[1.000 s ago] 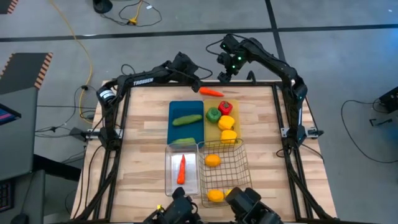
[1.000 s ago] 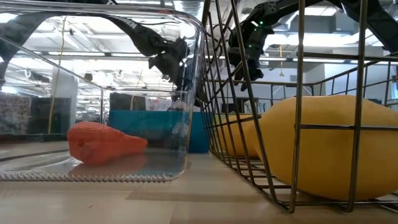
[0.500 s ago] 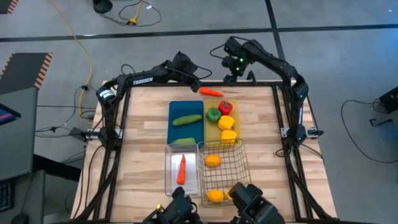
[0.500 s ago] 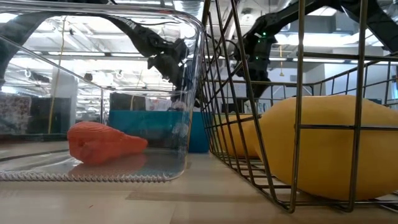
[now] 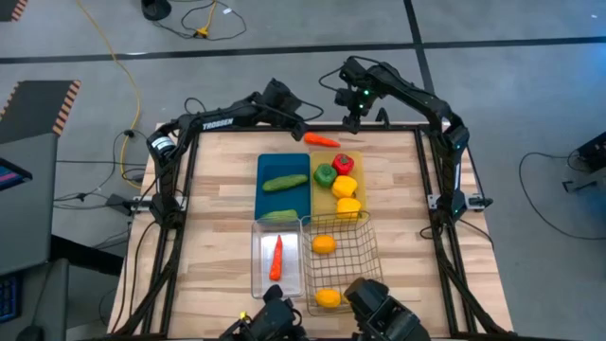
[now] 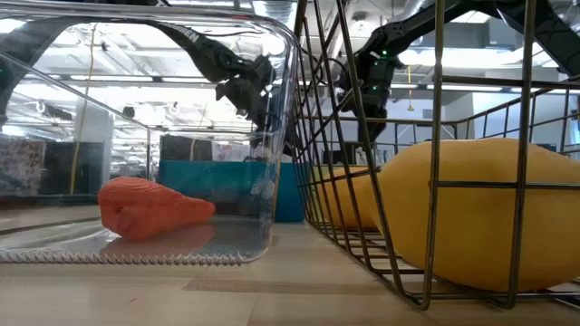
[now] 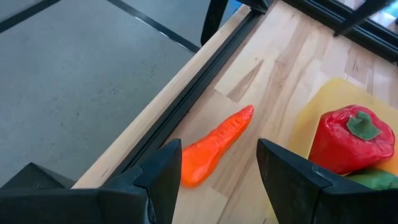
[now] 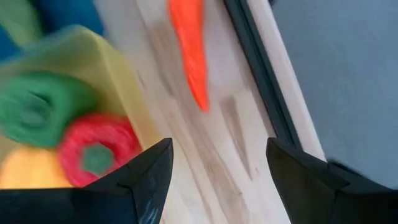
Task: Sort produce into baskets
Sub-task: Put the carrot into the transparent basket
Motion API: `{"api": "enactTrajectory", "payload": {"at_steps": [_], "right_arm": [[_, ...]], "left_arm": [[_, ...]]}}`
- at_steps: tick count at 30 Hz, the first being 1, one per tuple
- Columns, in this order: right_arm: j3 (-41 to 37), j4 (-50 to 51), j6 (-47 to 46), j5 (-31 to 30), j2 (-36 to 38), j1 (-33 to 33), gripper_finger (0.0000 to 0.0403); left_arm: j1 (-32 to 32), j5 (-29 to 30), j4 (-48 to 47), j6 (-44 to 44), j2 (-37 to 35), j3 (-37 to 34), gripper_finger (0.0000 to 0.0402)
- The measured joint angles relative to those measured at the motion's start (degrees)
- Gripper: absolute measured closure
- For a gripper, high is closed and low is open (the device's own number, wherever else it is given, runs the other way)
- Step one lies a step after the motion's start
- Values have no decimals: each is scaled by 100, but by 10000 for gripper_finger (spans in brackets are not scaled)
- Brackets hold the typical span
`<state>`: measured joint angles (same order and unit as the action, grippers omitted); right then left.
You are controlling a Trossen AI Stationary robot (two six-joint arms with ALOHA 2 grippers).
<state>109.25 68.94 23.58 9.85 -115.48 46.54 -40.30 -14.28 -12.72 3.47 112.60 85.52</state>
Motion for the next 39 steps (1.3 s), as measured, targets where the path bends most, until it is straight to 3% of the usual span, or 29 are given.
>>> {"api": "enactTrajectory", "payload": {"at_steps": [4, 12, 26, 39], "right_arm": [[0, -506, -1, 507, 0, -137, 117], [0, -1307, -495, 545, 0, -451, 117], [2, -736, -874, 541, 170, -629, 117], [-4, -1270, -1155, 493, -209, -683, 117]], "left_arm": [[66, 0, 47, -5, 0, 0, 207], [225, 4, 44, -81, 0, 0, 207], [195, -35, -20, -387, -205, -2, 207], [215, -109, -192, 55, -256, -2, 207]]}}
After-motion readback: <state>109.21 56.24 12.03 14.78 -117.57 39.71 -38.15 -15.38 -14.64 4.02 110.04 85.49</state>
